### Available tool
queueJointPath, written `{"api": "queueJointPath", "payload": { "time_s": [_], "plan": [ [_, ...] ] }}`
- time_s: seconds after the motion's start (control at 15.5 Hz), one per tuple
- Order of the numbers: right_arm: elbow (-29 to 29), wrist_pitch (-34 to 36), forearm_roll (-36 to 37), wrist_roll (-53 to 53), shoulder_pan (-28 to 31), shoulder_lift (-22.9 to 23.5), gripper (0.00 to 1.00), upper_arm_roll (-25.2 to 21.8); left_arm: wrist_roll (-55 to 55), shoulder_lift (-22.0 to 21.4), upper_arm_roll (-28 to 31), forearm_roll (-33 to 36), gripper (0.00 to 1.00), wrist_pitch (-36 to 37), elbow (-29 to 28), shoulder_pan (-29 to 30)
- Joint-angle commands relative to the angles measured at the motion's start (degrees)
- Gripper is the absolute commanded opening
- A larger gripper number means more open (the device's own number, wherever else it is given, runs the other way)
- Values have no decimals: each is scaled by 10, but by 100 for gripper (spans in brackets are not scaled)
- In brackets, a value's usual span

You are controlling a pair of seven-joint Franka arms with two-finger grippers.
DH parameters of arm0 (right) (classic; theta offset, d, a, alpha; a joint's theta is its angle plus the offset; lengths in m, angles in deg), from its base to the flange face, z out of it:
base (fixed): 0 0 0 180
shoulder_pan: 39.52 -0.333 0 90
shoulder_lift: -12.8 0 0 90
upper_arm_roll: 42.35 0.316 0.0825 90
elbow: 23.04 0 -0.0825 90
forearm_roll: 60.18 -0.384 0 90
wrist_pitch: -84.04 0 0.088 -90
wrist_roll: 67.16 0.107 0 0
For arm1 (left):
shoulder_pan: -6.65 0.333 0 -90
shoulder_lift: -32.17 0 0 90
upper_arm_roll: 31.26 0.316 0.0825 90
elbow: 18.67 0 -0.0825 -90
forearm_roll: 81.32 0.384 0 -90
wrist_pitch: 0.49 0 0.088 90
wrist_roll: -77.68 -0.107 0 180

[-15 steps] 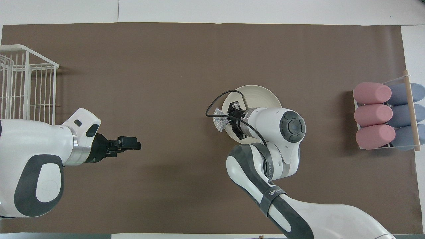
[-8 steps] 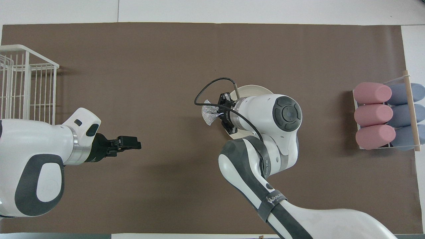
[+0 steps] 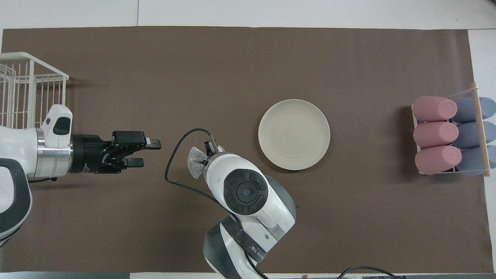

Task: Wipe plate with sponge
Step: 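Bring the scrubber back to the left gripper with the right gripper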

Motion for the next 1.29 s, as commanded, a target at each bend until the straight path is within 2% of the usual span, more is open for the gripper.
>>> {"api": "queueJointPath", "payload": {
  "time_s": [0.0,0.13,0.26,0.39,0.52,0.71,0.78,0.97,1.1,1.23],
  "plan": [
    [13,13,14,8,5,6,0,0,-19,8,-3,-11,100,-11,-10,-1],
    [13,16,14,8,5,4,0,0,-53,24,-7,-12,100,-89,-40,-17],
    [15,20,14,8,5,2,0,-1,-120,54,-7,-20,100,-94,-36,-21],
    [32,30,14,9,5,-2,0,-1,-125,66,-8,-50,100,-90,-36,-26],
    [59,64,14,10,6,-1,0,-1,-125,76,-7,-92,100,-113,-36,-76],
    [72,82,14,9,11,-4,0,-1,-125,85,-7,-118,99,-124,-29,-87],
    [72,81,14,9,11,-4,0,-1,-125,85,-7,-118,96,-124,-29,-88],
    [72,82,16,9,11,-4,0,-1,-127,86,-6,-118,70,-94,-19,-81],
    [71,82,17,8,13,-4,0,-1,-126,86,-6,-118,69,-85,-17,-80],
    [71,82,17,8,15,-4,0,-1,-125,87,-5,-118,57,-80,-11,-80]
  ]
}}
